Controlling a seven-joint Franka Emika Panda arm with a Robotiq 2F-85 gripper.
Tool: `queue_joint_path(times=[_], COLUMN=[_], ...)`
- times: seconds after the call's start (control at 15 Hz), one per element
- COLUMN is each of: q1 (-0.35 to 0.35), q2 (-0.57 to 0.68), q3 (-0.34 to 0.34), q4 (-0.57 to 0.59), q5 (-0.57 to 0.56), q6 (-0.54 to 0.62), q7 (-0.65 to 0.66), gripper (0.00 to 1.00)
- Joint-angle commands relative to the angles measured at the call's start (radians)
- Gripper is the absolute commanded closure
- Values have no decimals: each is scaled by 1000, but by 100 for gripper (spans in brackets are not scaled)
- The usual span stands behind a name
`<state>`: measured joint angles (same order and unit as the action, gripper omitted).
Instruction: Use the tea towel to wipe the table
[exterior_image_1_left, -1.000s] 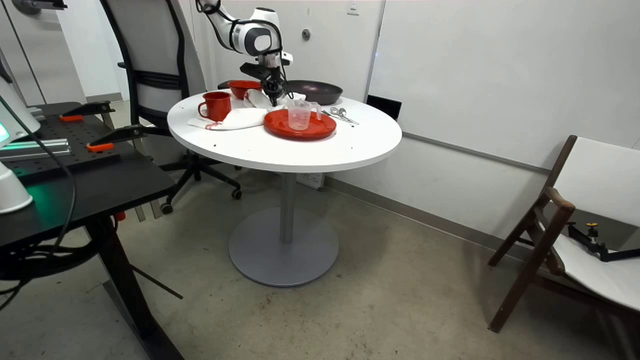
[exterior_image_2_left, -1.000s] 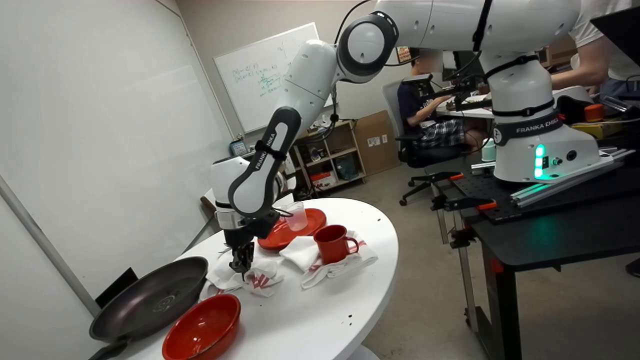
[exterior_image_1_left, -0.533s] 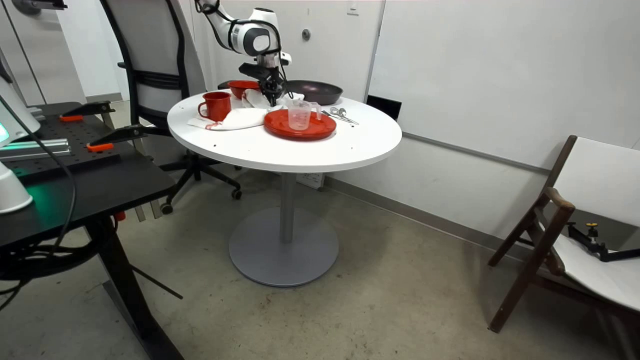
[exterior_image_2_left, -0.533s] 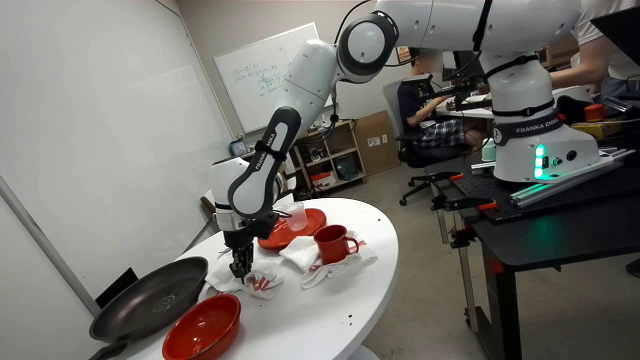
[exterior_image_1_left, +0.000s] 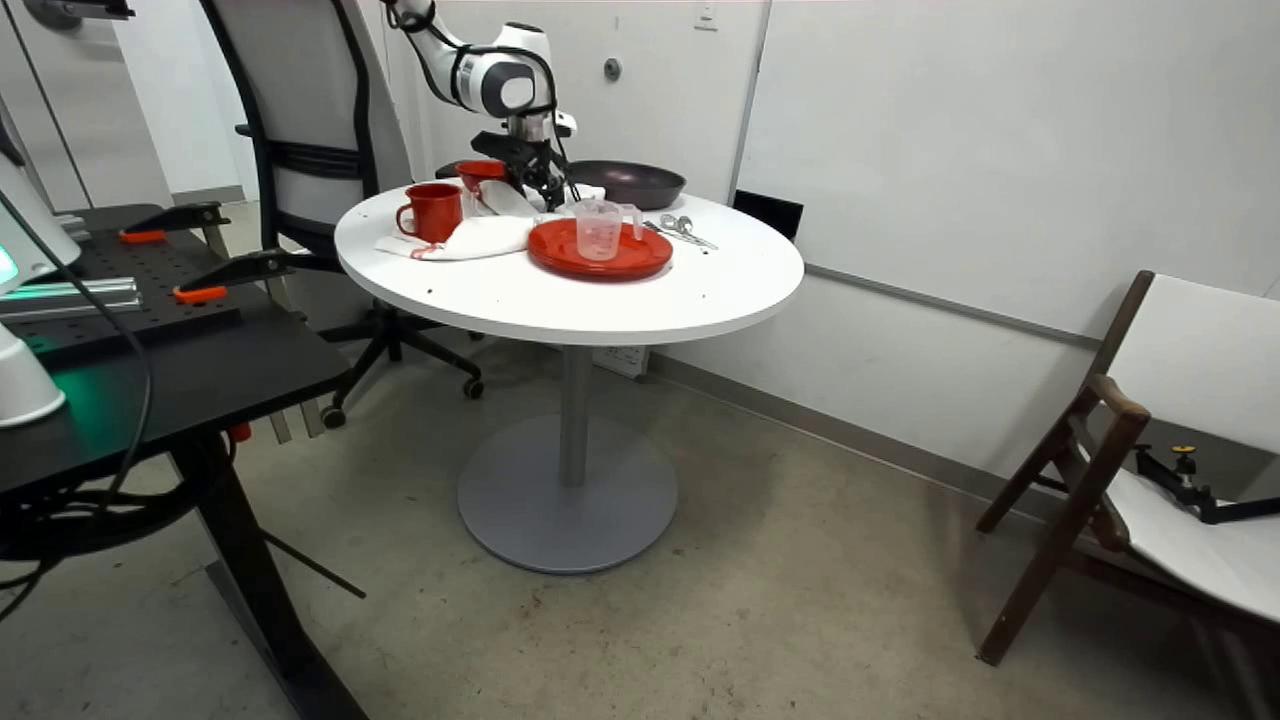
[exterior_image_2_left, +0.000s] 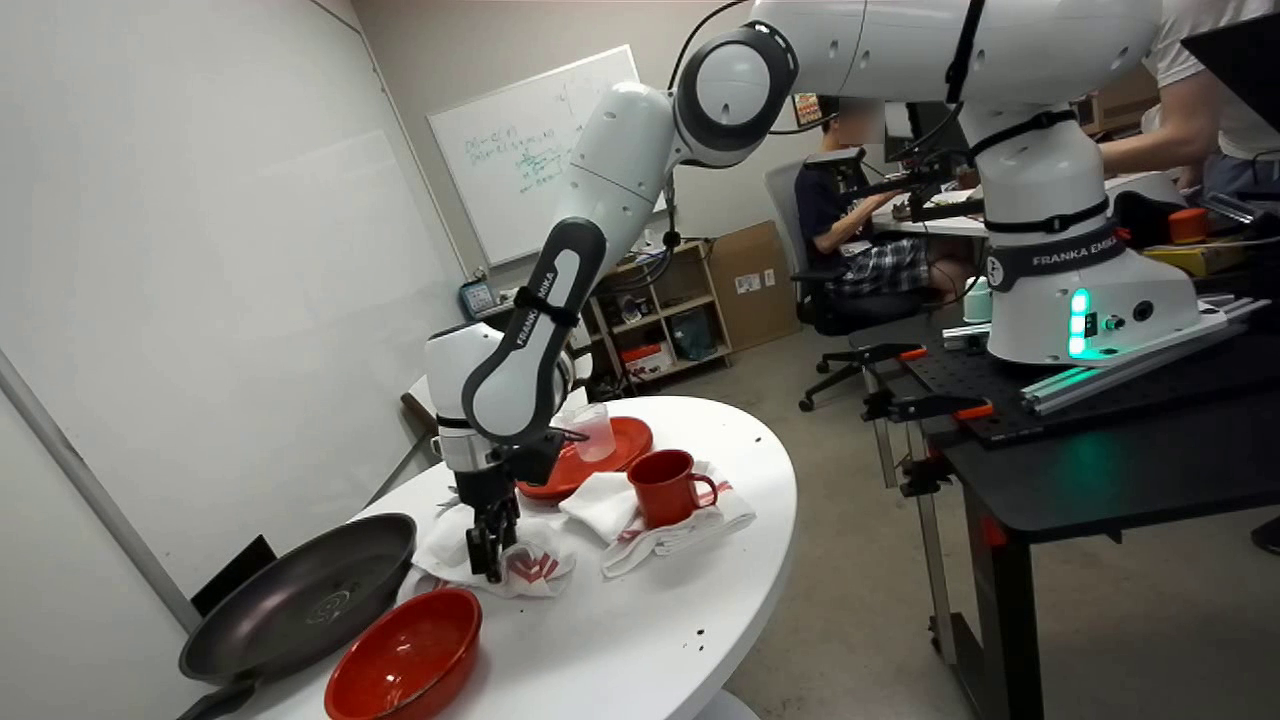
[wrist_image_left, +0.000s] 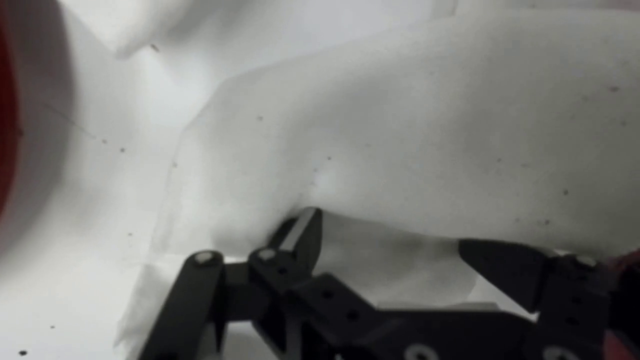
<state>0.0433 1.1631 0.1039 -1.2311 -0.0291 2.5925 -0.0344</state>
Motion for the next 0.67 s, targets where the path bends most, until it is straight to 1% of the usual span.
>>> queue_joint_path(times=[0.0,0.4,0.6], q1=[-1,-10,-24], q2=[7,-45,-125], q3=[7,12,18], q4=[-12,-56,-130], q5=[16,6,1], q6=[-13,-9,9], q7=[-33,-69,-115], gripper=[0,0,0])
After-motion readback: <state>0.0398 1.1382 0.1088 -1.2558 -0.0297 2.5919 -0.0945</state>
